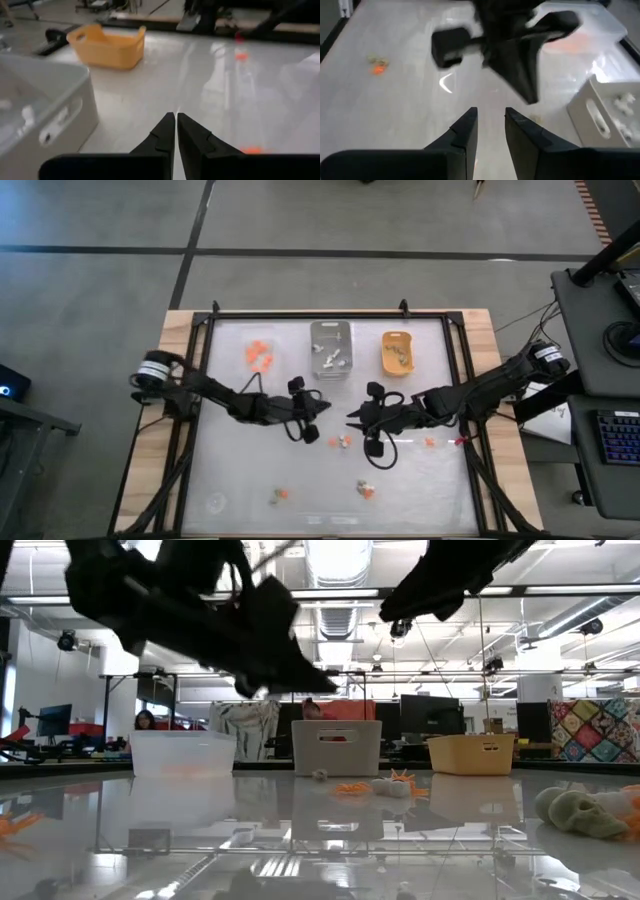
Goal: Sort Halloween decoration
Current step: Put the cream white skull toy into the yellow bin
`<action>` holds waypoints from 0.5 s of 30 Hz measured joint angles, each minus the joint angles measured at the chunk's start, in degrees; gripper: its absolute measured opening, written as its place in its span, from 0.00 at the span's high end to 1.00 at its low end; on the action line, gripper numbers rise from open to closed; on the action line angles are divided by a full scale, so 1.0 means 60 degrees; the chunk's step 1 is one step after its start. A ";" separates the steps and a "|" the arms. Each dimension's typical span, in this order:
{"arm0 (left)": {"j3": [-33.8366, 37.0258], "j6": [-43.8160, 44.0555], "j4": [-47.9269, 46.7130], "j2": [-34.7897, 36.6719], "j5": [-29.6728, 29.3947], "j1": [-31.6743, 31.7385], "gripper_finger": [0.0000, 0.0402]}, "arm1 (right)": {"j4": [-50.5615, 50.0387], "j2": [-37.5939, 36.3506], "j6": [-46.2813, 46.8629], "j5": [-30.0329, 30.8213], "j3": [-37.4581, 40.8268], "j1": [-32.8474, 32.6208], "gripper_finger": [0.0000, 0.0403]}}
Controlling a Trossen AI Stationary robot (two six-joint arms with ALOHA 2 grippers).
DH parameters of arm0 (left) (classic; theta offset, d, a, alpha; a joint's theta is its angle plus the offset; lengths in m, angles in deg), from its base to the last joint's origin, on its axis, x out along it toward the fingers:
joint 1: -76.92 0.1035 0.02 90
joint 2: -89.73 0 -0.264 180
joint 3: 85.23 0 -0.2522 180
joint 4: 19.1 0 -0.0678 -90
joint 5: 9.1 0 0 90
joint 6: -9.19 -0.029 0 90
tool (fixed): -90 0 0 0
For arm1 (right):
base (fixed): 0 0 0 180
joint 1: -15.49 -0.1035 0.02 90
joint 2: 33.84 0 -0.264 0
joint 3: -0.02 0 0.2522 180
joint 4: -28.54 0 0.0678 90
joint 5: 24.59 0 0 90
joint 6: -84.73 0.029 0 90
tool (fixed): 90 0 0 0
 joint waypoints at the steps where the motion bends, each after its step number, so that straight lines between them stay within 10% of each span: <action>1: 0.0085 -0.0012 -0.0015 0.0242 0.0020 0.0000 1.00 | 0.0269 0.0081 -0.0193 0.0000 0.0125 -0.0014 0.79; 15: 0.1181 -0.0406 -0.1237 0.4492 0.0620 0.0002 1.00 | 0.2142 0.2012 0.1079 0.1698 0.0262 0.0895 0.83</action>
